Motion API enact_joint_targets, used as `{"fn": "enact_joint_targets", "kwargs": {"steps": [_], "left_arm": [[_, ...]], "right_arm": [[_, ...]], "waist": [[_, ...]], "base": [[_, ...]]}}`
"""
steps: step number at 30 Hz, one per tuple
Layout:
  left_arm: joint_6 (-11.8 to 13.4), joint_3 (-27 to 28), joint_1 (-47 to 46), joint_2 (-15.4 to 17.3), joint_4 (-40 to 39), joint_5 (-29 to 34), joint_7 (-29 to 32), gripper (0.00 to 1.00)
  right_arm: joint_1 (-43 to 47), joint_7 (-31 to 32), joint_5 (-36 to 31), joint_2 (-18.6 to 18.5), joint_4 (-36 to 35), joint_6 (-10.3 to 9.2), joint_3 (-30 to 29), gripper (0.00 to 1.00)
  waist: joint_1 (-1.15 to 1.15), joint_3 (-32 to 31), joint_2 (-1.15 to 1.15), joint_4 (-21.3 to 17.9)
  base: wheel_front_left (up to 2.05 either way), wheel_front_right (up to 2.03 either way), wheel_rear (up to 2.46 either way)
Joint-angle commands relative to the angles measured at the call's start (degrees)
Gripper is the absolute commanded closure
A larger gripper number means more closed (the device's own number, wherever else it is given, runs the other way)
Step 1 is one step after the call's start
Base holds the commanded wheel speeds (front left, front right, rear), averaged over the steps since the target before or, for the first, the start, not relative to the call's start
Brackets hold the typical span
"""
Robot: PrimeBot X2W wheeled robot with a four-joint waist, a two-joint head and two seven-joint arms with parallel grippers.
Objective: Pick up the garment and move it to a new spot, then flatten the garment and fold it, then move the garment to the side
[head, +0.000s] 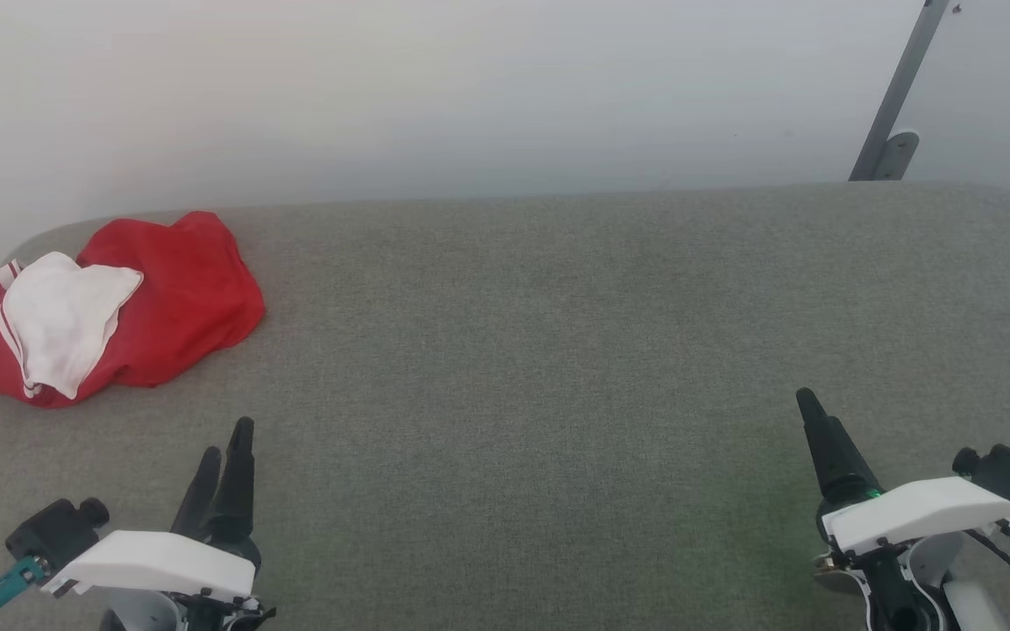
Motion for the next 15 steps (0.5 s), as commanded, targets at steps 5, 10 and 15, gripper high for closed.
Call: {"fn": "enact_joint_targets", "kwargs": {"steps": [5,10,15], "left_arm": [[-1.0,0.6,-1.5,1.0,-0.8,6.0,-1.4,0.00],[-2.0,1.3,-1.4,1.2,-0.7,9.7,-2.3,0.00],[-2.8,1.9,-1.4,1.4,-0.9,12.9,-3.2,0.00]], "right_arm": [[-1.5,-0.3,-5.0,-0.3,-1.1,0.01,-0.2,0.00],[-1.6,-0.5,-8.2,-0.5,-1.7,0.01,-0.4,0.00],[-1.6,-0.8,-11.2,-0.7,-2.2,0.01,-0.8,0.00]], "waist": [[0.00,0.0,0.00,-0.1],[0.00,0.1,0.00,-0.1],[0.00,0.1,0.00,-0.2]], "base": [[0.00,0.00,0.00],[0.00,0.00,0.00],[0.00,0.00,0.00]]}}
